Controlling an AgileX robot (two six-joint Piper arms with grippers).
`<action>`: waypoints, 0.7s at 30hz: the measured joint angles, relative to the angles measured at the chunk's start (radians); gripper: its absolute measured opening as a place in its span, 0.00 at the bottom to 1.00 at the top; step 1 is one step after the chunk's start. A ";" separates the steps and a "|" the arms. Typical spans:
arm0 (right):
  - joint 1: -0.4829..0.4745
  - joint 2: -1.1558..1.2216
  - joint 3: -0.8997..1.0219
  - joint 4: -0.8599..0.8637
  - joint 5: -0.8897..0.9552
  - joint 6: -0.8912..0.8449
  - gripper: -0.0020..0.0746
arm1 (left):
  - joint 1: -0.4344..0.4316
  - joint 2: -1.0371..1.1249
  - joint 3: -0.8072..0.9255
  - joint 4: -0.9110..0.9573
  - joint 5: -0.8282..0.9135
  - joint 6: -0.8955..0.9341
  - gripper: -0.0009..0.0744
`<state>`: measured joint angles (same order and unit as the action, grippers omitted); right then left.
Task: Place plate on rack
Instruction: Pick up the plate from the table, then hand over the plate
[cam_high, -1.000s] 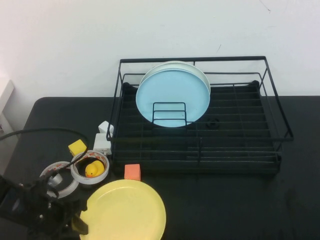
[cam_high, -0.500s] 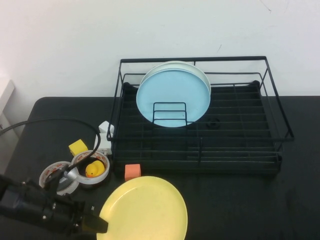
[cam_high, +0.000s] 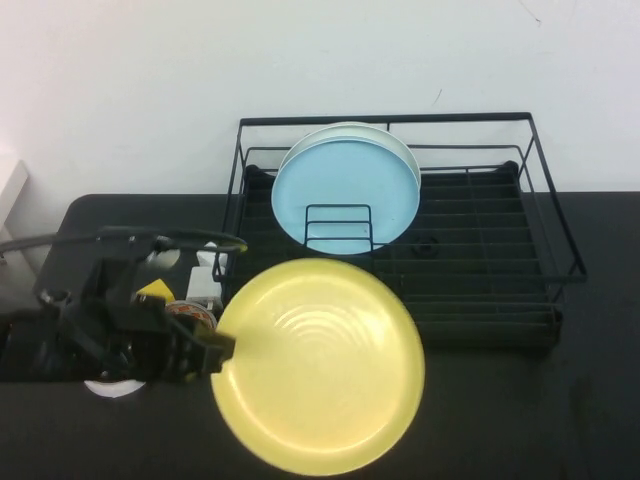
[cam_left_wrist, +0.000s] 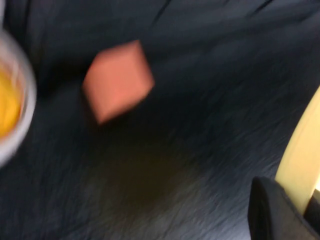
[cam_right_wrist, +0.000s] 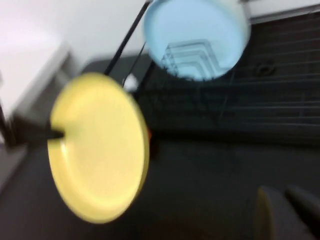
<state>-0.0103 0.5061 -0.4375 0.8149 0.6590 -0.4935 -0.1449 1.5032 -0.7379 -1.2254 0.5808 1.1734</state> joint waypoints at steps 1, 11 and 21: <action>0.000 0.055 -0.051 0.000 0.028 -0.044 0.09 | -0.022 -0.035 0.002 0.000 -0.019 0.000 0.02; 0.011 0.605 -0.488 0.312 0.416 -0.630 0.60 | -0.218 -0.346 0.008 -0.002 -0.094 0.005 0.02; 0.211 0.786 -0.701 0.253 0.506 -0.721 0.63 | -0.248 -0.409 0.009 -0.050 -0.122 0.002 0.02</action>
<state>0.2006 1.2921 -1.1386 1.0677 1.1650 -1.2142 -0.3929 1.0942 -0.7291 -1.2755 0.4587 1.1749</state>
